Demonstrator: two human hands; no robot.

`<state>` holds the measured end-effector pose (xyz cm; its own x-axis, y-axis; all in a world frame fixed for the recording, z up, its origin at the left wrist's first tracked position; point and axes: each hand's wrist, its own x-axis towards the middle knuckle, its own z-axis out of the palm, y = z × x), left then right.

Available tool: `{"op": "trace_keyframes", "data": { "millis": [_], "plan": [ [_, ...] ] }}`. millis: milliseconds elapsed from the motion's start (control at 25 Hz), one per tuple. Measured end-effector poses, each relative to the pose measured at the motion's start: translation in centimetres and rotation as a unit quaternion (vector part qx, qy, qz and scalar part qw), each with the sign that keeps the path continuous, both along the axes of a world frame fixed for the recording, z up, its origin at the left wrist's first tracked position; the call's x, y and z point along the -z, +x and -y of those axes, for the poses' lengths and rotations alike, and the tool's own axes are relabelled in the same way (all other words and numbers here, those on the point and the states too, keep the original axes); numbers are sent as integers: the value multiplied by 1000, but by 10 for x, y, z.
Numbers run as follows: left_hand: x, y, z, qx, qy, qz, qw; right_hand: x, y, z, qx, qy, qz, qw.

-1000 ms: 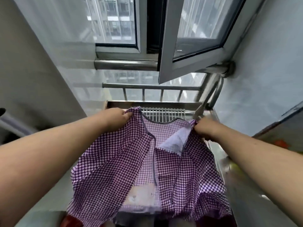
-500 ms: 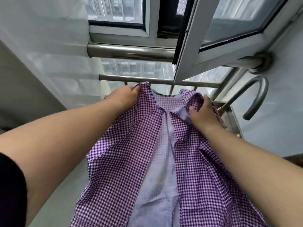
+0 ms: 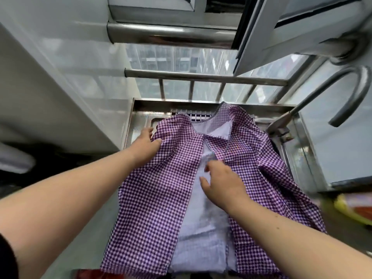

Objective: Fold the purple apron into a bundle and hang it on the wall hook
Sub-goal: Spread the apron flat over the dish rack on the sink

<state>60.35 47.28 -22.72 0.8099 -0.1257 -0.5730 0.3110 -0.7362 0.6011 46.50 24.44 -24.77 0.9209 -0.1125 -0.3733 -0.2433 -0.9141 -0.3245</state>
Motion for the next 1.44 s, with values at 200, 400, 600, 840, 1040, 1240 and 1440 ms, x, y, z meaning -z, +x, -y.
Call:
{"op": "trace_keyframes", "data": {
  "millis": [200, 400, 600, 840, 1040, 1240, 1440],
  "plan": [
    [26, -37, -52, 10, 37, -12, 999, 13, -11, -36, -12, -49, -186, 981],
    [43, -72, -86, -117, 16, -37, 992, 31, -17, -54, 42, -20, -195, 980],
    [63, -101, -112, -142, 33, -96, 985, 40, -26, -66, 69, 44, -206, 975],
    [68, -122, -110, -51, 30, -70, 996, 37, -31, -64, 185, 182, -118, 958],
    [56, -122, -123, -121, -82, -54, 988, 45, -26, -29, 300, 215, -91, 925],
    [27, -111, -151, -86, 28, 81, 993, 41, -21, -7, 311, 224, -118, 916],
    [-29, -99, -184, 222, 215, 446, 840, 30, -12, -4, 246, 146, -132, 949]
  ]
}}
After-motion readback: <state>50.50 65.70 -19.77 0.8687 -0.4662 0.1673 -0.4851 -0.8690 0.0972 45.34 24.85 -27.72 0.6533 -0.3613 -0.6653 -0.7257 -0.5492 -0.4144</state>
